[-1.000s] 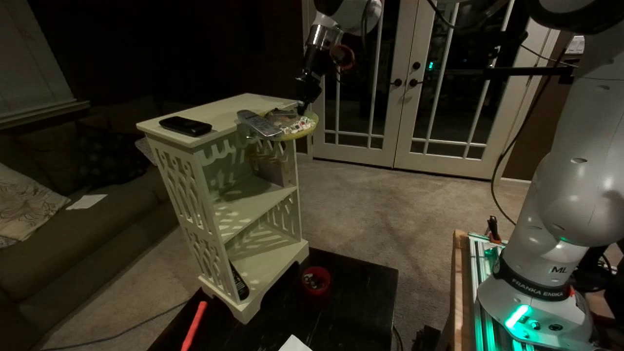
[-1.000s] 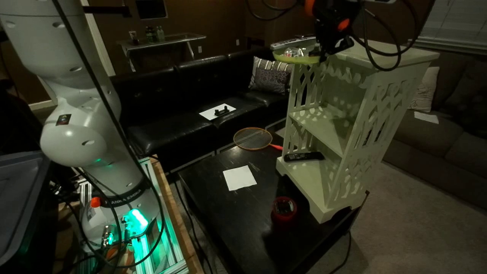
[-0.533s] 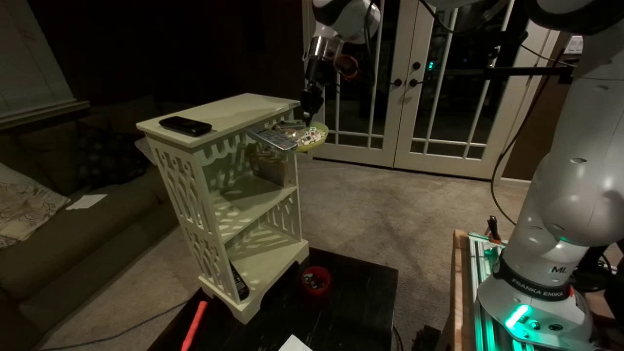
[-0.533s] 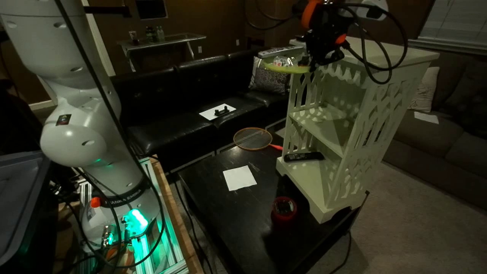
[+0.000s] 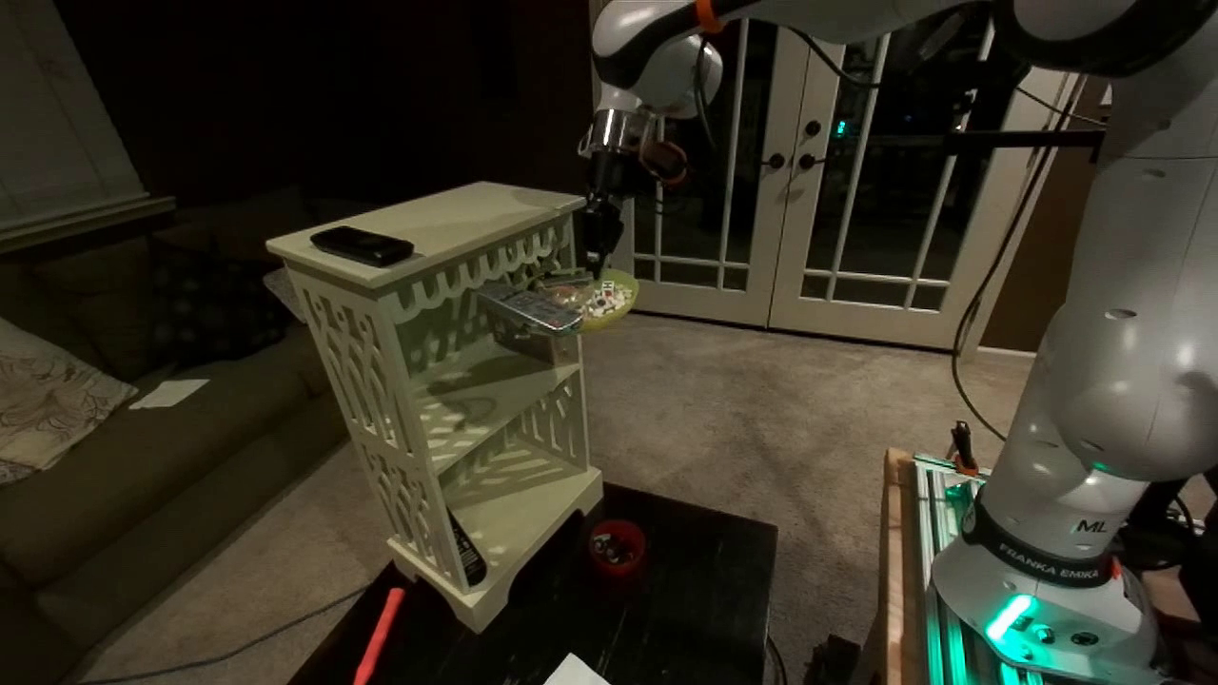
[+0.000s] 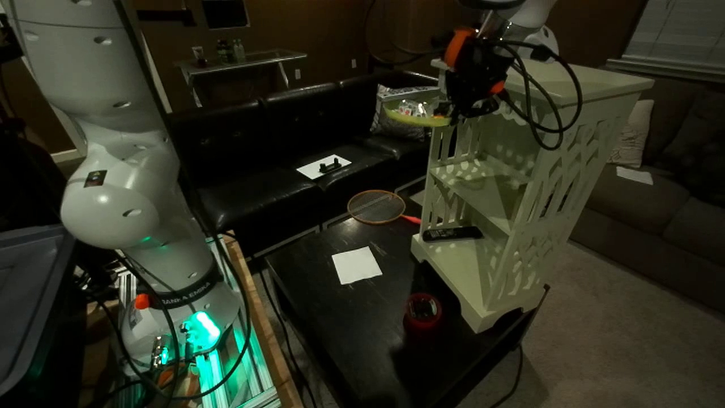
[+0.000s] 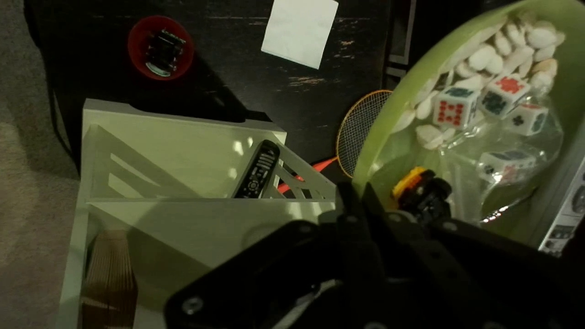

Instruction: Move the yellow plate to the second shelf

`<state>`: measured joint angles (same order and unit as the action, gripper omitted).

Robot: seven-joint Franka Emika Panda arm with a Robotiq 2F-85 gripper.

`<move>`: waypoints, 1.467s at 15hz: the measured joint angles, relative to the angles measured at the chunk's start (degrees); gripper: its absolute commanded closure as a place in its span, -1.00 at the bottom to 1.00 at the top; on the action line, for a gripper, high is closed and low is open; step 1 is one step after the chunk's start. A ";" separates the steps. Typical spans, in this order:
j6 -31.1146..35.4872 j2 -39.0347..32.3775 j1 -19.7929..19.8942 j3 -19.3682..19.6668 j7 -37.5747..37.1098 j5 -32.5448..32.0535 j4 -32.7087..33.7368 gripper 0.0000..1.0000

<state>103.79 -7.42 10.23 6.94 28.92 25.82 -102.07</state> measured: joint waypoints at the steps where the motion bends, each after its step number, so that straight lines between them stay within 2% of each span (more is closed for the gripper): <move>1: 0.28 -0.63 -0.02 -0.36 0.00 0.38 -0.06 0.98; 9: 5.61 -5.52 0.06 -2.45 0.58 6.51 -2.15 0.98; 22: 20.79 -9.33 1.03 -2.50 2.17 15.85 -8.50 0.98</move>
<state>124.57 -16.75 11.26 4.44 31.09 41.67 -110.57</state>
